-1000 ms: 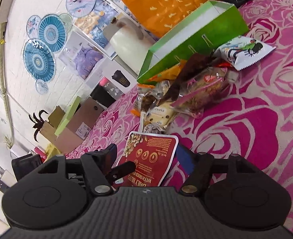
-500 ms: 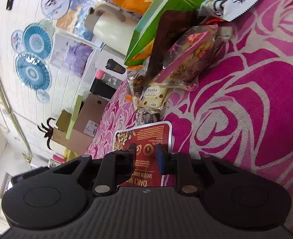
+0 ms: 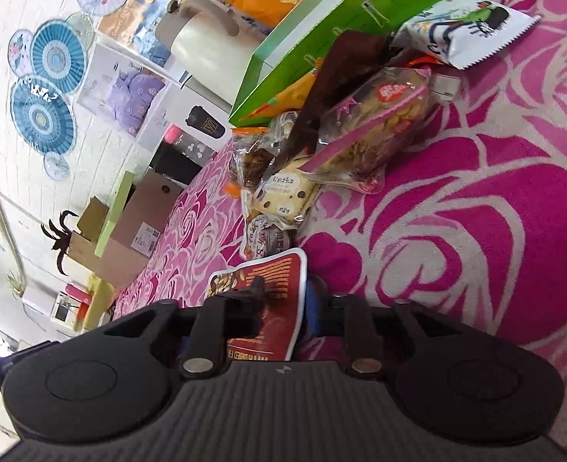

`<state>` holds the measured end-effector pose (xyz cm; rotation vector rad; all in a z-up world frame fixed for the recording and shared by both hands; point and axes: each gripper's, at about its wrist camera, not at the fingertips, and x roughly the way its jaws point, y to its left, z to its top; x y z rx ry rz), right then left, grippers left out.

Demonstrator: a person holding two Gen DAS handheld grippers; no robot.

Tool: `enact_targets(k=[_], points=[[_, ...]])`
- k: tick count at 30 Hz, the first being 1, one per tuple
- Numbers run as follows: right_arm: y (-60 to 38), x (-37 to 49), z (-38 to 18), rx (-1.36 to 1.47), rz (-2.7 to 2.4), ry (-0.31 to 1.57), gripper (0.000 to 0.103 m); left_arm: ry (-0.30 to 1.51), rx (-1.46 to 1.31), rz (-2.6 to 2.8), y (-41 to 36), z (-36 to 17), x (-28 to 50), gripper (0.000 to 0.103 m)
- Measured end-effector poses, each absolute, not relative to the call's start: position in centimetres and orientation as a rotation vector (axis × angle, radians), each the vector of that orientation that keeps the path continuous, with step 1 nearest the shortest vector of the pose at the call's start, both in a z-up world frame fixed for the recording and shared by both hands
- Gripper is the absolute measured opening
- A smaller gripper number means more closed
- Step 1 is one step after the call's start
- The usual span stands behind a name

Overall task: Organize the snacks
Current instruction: 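Close the right tool fingers on the red Daily Nuts bag edge, then lift the red nuts bag with the right tool over the green box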

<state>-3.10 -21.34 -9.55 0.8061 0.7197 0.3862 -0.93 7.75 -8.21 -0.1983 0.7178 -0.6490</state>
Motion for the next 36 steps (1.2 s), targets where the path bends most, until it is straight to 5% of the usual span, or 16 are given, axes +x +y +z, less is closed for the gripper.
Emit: enact_targets(k=[3,7,36], points=[[-21.7,-4.1,-9.3,0.803,0.402,0.689,0.015,0.746,-0.254,-0.604,8.3,-8.0,-1.4,0.036],[-21.2,-4.8,-7.7,0.736,0.453,0.621,0.007,0.761,-0.284,-0.584,8.5,-7.5,-1.7,0.031],[-28.9,-0.4,1.1,0.511,0.448,0.452,0.007,0.574,-0.180,-0.671,-1.9,-0.3,1.2,0.030]])
